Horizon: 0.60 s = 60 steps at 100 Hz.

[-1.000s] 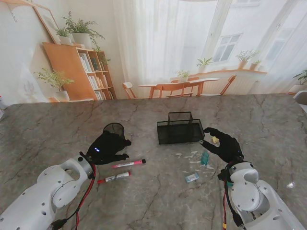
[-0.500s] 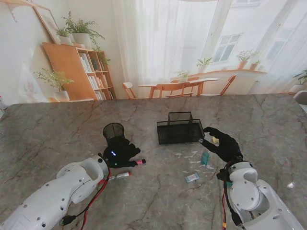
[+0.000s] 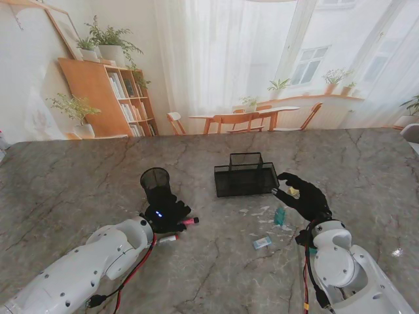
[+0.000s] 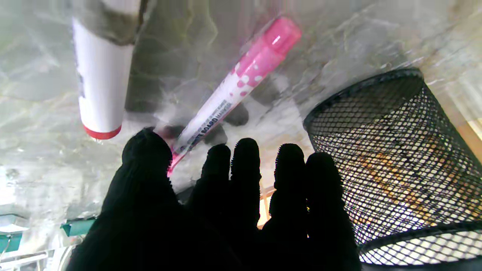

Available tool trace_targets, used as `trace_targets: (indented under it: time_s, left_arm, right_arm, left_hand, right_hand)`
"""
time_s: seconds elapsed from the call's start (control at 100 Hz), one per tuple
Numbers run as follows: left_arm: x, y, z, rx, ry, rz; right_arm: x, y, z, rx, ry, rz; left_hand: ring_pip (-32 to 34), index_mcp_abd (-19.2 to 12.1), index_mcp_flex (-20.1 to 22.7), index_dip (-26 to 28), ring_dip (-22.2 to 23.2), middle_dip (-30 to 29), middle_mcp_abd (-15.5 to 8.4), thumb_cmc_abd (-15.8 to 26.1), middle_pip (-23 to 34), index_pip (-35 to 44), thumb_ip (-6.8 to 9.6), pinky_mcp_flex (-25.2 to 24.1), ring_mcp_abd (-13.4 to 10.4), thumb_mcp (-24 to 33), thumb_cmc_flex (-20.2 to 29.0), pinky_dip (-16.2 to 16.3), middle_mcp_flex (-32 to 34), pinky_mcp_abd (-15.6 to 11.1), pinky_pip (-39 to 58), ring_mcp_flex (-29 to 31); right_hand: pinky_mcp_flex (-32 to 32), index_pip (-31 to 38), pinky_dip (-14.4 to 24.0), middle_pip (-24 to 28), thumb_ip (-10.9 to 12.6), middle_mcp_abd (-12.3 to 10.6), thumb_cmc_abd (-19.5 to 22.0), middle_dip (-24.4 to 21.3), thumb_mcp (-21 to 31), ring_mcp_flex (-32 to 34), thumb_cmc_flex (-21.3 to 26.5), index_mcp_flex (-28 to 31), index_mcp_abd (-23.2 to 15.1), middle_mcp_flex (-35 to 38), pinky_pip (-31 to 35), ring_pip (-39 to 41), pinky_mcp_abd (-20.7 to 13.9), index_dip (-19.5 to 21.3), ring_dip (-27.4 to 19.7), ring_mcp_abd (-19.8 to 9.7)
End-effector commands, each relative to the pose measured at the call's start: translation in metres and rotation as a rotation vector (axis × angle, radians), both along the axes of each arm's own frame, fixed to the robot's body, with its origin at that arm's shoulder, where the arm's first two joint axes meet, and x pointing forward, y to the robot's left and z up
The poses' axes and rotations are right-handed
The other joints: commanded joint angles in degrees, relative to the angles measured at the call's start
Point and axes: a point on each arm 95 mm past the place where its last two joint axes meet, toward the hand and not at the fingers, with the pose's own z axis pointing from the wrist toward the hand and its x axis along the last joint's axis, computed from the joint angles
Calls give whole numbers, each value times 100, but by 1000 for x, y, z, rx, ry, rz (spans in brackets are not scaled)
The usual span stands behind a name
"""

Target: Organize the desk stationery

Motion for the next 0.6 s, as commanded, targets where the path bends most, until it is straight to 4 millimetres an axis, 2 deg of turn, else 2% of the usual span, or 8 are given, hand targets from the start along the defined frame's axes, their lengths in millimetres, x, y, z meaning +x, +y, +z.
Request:
trace_targets:
  time_s: [0.0, 0.1, 0.16, 0.19, 0.26, 0.3, 0.44, 0.59]
  left_arm:
    - [-2, 0, -9, 5, 25, 2]
    - [-3, -1, -15, 8, 42, 2]
    - [-3, -1, -18, 6, 52, 3]
    - [-3, -2, -19, 4, 56, 5]
    - [-3, -2, -21, 1, 62, 6]
    - [-4, -2, -22, -1, 63, 8]
    - [-5, -2, -23, -15, 72, 12]
    - [-5, -3, -22, -31, 87, 0]
  right_arm:
    - [0, 2, 0, 7, 6, 9]
    - [0, 2, 0, 8, 7, 11]
    - [0, 2, -1, 8, 6, 11]
    - [0, 2, -1, 8, 6, 11]
    - [0, 2, -1, 8, 3, 10]
    - [0, 2, -1, 8, 1, 8]
    - [-1, 1, 0, 9, -7, -2]
    - [-3, -2, 0, 8, -18, -19]
  left_hand:
    - [196, 25, -76, 150, 114, 128, -50, -224, 209, 357, 28, -44, 197, 26, 345, 176, -82, -191, 243, -151]
    - [420, -18, -81, 523, 186, 207, -134, -320, 494, 892, 41, 33, 163, 33, 601, 198, 33, -220, 382, -44]
    - [566, -82, -75, 1019, 237, 254, -198, -575, 689, 1346, 18, 100, 123, 54, 850, 229, 144, -245, 478, 50]
    - [633, -116, -40, 1107, 268, 278, -225, -709, 783, 1533, 13, 131, 212, 67, 985, 248, 193, -264, 516, 53]
    - [825, -259, 60, 804, 327, 337, -310, -1018, 1044, 2228, 23, 232, 134, 102, 1296, 336, 374, -303, 631, 205]
    - [915, -324, 97, 527, 356, 738, -349, -1145, 1093, 2639, 40, 278, 95, 122, 1452, 393, 502, -314, 689, 281]
    - [1123, -448, 405, -51, 402, 1114, -460, -1258, 1222, 3397, 121, 427, 20, 206, 1674, 536, 917, -358, 844, 513]
    - [1137, -350, 437, -30, 393, 1115, -543, -1272, 1265, 3641, 162, 449, 6, 279, 1648, 552, 1019, -359, 845, 570]
  right_hand:
    - [-22, 65, 73, 44, -10, 23, 101, 74, -35, 24, 30, 99, 38, 26, 101, 35, 72, 92, 56, 23]
    - [-23, 69, 69, 27, -9, 17, 116, 72, -39, 25, 34, 101, 46, -12, 106, 35, 75, 94, 58, 21]
    - [-23, 69, 67, 26, -9, 18, 118, 75, -43, 24, 37, 103, 42, -15, 110, 35, 73, 94, 59, 19]
    - [-23, 70, 67, 32, -9, 13, 119, 78, -46, 26, 35, 104, 51, -3, 112, 36, 78, 95, 59, 25]
    - [-25, 66, 65, 39, -9, 23, 123, 83, -49, 28, 34, 95, 45, 12, 116, 37, 77, 93, 60, 22]
    - [-23, 68, 64, 48, -8, 30, 127, 88, -49, 31, 38, 101, 46, 35, 119, 39, 73, 94, 62, 25]
    - [-21, 70, 62, 36, -7, 23, 133, 90, -56, 35, 41, 101, 49, 0, 131, 43, 79, 95, 65, 22]
    - [-17, 77, 63, 33, -5, 21, 139, 96, -60, 42, 54, 115, 55, -13, 147, 50, 80, 98, 70, 22]
